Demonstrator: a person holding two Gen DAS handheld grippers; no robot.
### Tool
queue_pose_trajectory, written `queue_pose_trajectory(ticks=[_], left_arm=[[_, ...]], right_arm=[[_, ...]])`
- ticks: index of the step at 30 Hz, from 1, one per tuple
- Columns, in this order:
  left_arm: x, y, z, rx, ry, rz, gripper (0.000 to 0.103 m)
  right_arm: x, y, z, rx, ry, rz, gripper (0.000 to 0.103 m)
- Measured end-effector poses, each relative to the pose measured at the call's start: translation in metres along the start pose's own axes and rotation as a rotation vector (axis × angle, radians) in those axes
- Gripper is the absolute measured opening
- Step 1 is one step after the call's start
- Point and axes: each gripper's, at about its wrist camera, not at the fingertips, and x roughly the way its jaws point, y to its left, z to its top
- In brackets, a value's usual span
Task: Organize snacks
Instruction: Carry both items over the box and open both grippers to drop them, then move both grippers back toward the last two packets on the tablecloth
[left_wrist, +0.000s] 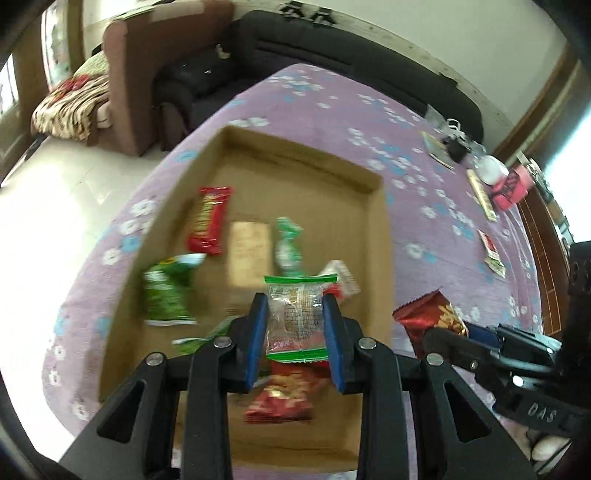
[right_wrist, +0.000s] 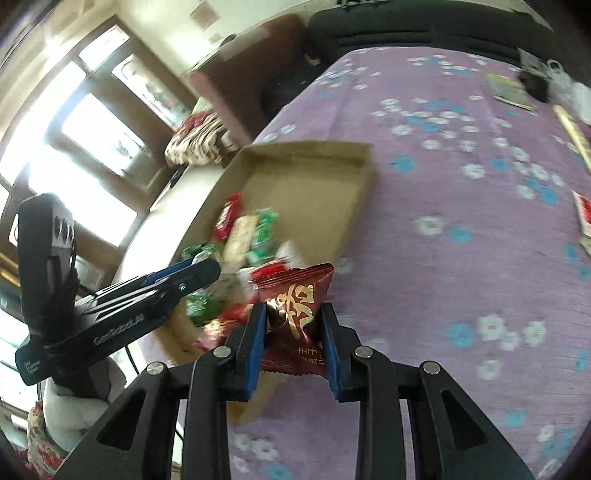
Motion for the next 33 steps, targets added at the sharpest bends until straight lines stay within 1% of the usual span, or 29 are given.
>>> queue_pose_trajectory(ticks=[4,7,12,16,21,24,27,29,30,32,33], left_arm=[[0.006,0.021,0.002,-0.015,0.019,0.007,0.032],[0.013,0.031,0.005,-0.012,0.036,0.008,0.032],[0.025,0.042,0.01,-0.007,0.057,-0.005,0.032],[0.031,0.044,0.015,-0.001,0.069,-0.018,0.033],[0.025,0.039,0.019,0.038,0.057,-0.014,0.033],[0.015,0.035,0.022,0.063,0.035,0.006,0.039],[0.005,0.034,0.024,0.069,0.011,0.03,0.049],[-0.001,0.032,0.024,0.08,-0.006,0.055,0.059],[-0.004,0.03,0.024,0.085,-0.011,0.065,0.061],[-0.009,0.027,0.024,0.085,-0.023,0.068,0.069],[-0.011,0.024,0.024,0.086,-0.026,0.072,0.071]], right_arm=[[0.018,0.024,-0.002,-0.025,0.022,-0.007,0.028],[0.034,0.035,0.001,-0.032,0.041,-0.038,0.028],[0.052,0.036,0.005,-0.02,0.06,-0.103,0.028],[0.064,0.029,0.013,-0.001,0.062,-0.158,0.028],[0.068,0.028,0.021,0.003,0.048,-0.191,0.028],[0.066,0.031,0.023,-0.009,0.041,-0.198,0.031],[0.063,0.035,0.021,-0.022,0.036,-0.19,0.031],[0.06,0.036,0.021,-0.031,0.025,-0.202,0.031],[0.058,0.036,0.02,-0.033,0.019,-0.205,0.031],[0.051,0.035,0.02,-0.029,0.001,-0.212,0.031],[0.046,0.034,0.018,-0.022,-0.011,-0.215,0.031]])
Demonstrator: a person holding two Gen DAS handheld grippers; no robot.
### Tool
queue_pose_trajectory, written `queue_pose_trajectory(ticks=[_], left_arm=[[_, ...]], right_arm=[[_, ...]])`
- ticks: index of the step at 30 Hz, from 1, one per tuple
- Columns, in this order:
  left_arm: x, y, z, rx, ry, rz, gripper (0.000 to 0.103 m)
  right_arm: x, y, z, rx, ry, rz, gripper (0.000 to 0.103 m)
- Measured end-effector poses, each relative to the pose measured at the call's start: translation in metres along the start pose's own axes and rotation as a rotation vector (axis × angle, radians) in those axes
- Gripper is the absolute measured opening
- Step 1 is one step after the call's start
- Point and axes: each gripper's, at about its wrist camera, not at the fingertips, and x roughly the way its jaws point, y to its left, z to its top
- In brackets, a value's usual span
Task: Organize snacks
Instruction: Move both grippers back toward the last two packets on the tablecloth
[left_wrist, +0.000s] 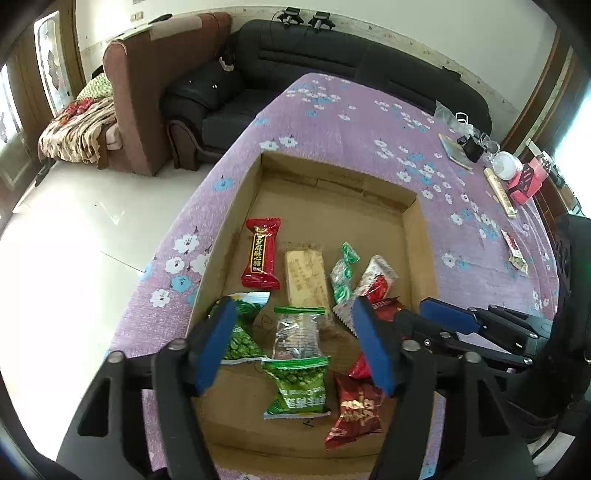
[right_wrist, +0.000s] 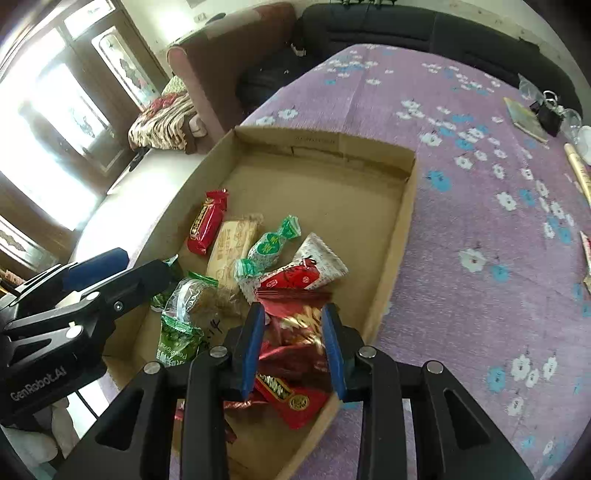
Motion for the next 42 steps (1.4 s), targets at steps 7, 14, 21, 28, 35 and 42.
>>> queue_pose_trajectory(ticks=[7,14,21,28,35,42], left_arm=[[-0.011,-0.027,0.0,0.059,-0.04,0.015,0.072],[-0.023,-0.06,-0.004,0.126,-0.061,0.002,0.072],[-0.024,-0.094,-0.012,0.199,-0.059,0.005,0.072],[-0.023,-0.124,-0.016,0.209,-0.031,-0.026,0.072],[-0.028,-0.158,-0.011,0.201,-0.042,-0.061,0.072],[-0.01,-0.189,-0.012,0.179,-0.019,-0.075,0.072]], right_arm=[[-0.026,-0.019,-0.015,0.07,-0.047,-0.024,0.031],[-0.046,-0.044,-0.032,0.155,-0.067,-0.05,0.032],[-0.057,-0.068,-0.049,0.222,-0.07,-0.059,0.033],[-0.059,-0.097,-0.063,0.29,-0.063,-0.048,0.033],[-0.075,-0.14,-0.063,0.299,-0.095,-0.06,0.033],[-0.09,-0.216,-0.072,0.35,-0.101,-0.112,0.033]])
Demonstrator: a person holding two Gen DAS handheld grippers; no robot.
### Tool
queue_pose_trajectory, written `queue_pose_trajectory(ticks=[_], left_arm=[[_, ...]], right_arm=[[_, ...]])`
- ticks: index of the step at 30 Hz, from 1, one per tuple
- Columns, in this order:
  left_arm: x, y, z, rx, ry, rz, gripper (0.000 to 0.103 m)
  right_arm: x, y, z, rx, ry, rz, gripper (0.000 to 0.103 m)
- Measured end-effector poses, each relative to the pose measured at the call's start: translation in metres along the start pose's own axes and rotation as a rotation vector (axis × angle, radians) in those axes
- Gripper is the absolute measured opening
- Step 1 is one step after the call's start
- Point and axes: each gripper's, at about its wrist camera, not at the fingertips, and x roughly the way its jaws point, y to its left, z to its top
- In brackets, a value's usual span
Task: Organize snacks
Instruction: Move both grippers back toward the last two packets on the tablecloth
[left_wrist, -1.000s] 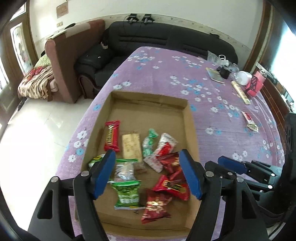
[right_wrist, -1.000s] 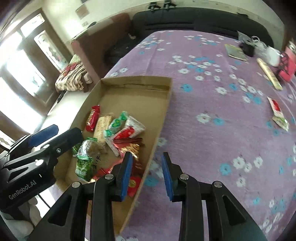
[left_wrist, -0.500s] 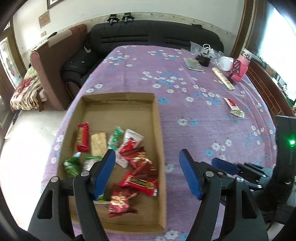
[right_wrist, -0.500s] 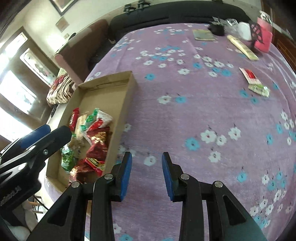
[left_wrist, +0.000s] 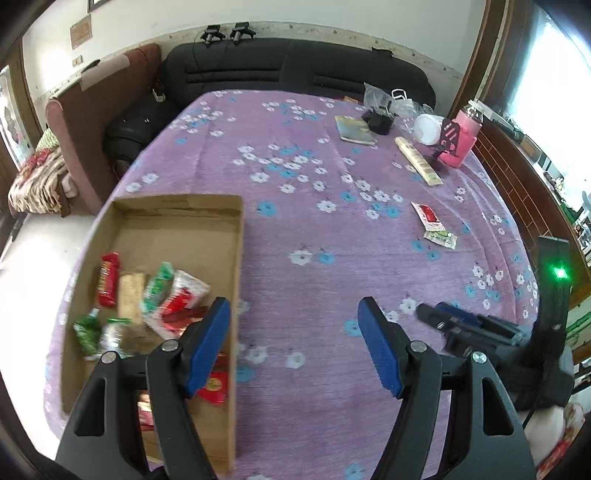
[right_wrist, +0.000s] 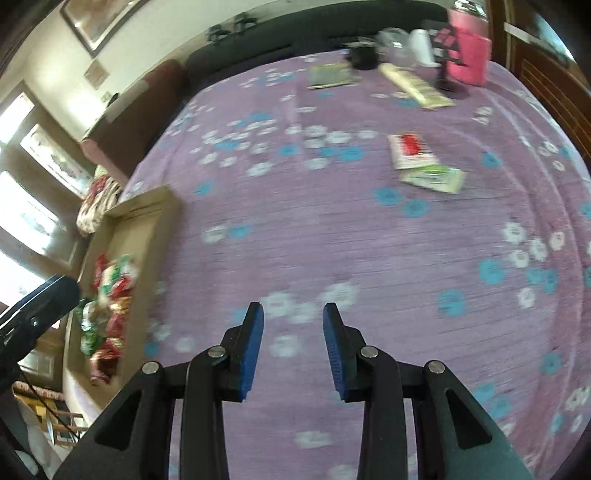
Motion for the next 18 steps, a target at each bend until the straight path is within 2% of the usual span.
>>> queue_pose_trajectory(ticks=[4,7,10,18], left_arm=[[0.013,-0.015,0.001,-0.029,0.026,-0.041,0.072],[0.02,-0.025,-0.001,-0.038,0.043,-0.042,0.072],[0.026,-0.031,-0.003,-0.047,0.061,-0.041,0.072],[0.024,-0.04,-0.007,-0.03,0.066,-0.019,0.072]], right_arm=[[-0.01,-0.047,0.031,0.007,-0.046,-0.048,0.033],[-0.012,-0.077,0.066,-0.014,-0.089,-0.094,0.034],[-0.002,-0.096,0.096,0.004,-0.089,-0.087,0.036],[0.054,-0.095,0.131,0.023,-0.005,-0.02,0.036]])
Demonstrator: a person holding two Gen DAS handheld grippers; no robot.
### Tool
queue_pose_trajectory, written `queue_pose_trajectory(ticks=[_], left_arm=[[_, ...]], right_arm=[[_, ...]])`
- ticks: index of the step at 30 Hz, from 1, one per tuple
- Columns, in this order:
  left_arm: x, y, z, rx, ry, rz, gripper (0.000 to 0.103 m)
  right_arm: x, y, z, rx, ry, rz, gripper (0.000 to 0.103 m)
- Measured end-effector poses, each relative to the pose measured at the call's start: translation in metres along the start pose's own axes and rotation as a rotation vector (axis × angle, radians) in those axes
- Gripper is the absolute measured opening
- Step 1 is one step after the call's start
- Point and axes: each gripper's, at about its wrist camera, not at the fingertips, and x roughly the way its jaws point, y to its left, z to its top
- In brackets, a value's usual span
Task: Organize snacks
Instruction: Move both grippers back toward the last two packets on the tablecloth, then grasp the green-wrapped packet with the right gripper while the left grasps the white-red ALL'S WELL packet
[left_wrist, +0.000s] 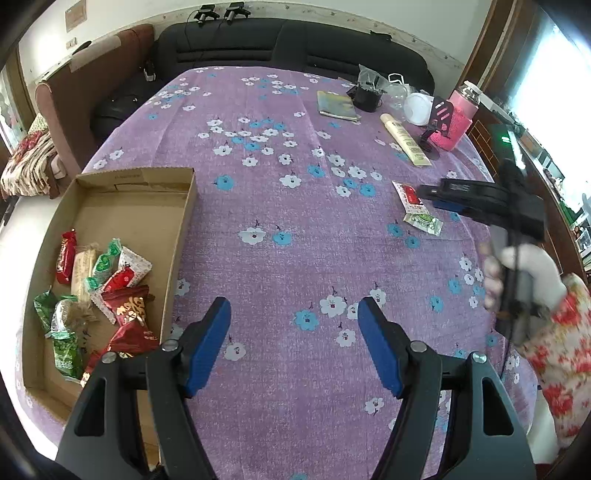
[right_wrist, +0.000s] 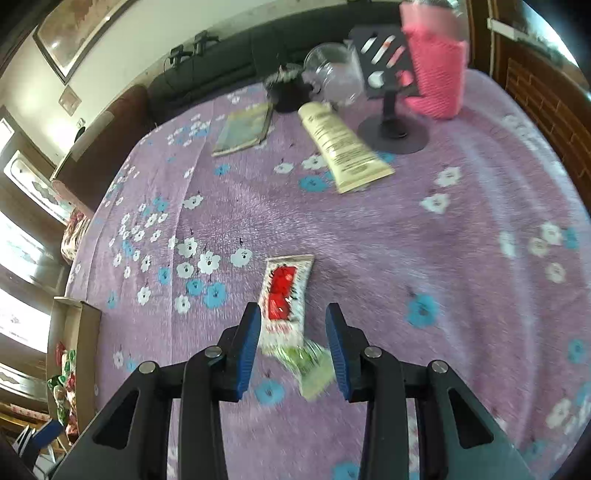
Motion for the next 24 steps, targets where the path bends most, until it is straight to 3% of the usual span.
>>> queue_pose_trajectory(ticks=[3,5,11,13,14,16,20,24], left_arm=[[-0.002,0.003,0.0,-0.001,-0.006,0.014,0.072],[-0.003,0.007,-0.001,-0.011,-0.007,0.022,0.072],[0.001,0.02,-0.004,-0.053,0.003,0.013,0.072],[0.003,0.023,-0.003,-0.07,0.01,-0.003,0.072],[0.004,0.023,-0.002,-0.074,0.012,-0.01,0.072],[0.004,0.024,-0.002,-0.075,0.007,-0.022,0.072],[0.007,0.023,-0.001,-0.068,0.008,-0.032,0.072],[0.014,0.019,0.004,-0.064,0.015,-0.047,0.072]], right_arm=[[0.014,0.005,0.005,-0.015,0.026,0.008,0.035],[0.021,0.009,0.004,-0.013,0.058,0.027,0.014],[0.021,0.037,-0.024,-0.036,0.165,0.173,0.013],[0.017,0.044,-0.035,-0.046,0.238,0.307,0.014],[0.011,0.044,-0.036,-0.05,0.236,0.327,0.014],[-0.011,0.033,-0.029,-0.066,0.146,0.269,0.015],[-0.028,0.018,-0.019,-0.194,0.02,0.036,0.049],[-0.017,0.01,-0.021,-0.236,0.037,0.001,0.049]])
